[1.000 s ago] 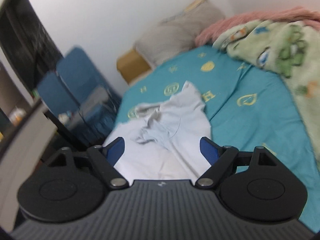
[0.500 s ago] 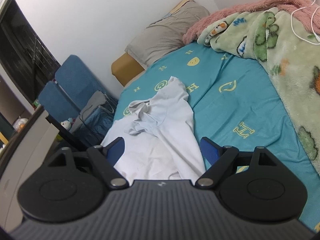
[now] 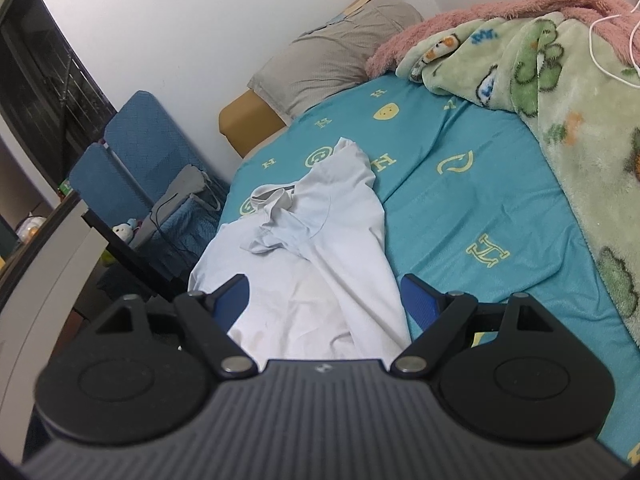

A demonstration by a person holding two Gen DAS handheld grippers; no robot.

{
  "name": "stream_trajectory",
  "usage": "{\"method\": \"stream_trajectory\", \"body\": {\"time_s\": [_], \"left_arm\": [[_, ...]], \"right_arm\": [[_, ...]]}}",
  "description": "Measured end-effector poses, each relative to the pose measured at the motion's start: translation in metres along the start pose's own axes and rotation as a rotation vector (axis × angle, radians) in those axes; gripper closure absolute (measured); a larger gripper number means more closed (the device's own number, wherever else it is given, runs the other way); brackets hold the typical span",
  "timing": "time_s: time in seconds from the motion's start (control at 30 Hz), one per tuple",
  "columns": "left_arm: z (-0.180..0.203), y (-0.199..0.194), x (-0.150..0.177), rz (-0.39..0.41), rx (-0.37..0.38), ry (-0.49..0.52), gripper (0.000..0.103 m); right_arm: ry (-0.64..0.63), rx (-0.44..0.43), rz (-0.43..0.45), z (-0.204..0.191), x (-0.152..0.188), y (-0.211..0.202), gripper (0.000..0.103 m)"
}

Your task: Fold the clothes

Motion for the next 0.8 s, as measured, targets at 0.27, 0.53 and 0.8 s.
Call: {"method": "stream_trajectory", "body": {"time_s": [0.27, 0.53, 0.8], "left_arm": [[0.000, -0.036, 0.002, 0.062, 0.004, -0.022, 0.102], [-0.026, -0.065, 0.015, 0.031, -0.085, -0.151, 0.103], [-0.052, -0.090, 0.026, 0.010, -0.146, -0.277, 0.087]], "right_arm": [[0.046, -0.017, 0.039, 0.011, -0.007, -0.011, 0.019], [0.064, 0.004, 0.039, 0.017, -0.010, -0.013, 0.019], [0.036, 0.014, 0.015, 0.011, -0.006, -0.009, 0.019]]}}
Point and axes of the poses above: each gripper's, at about its wrist camera, not at the fingertips, and y roughly the way its jaws point, z to its right, x to its underside, the point moved 1 cm from there along y, roughly the way its jaws point, and after that the axes turned 4 degrees about -z, right-handed, at the moved point
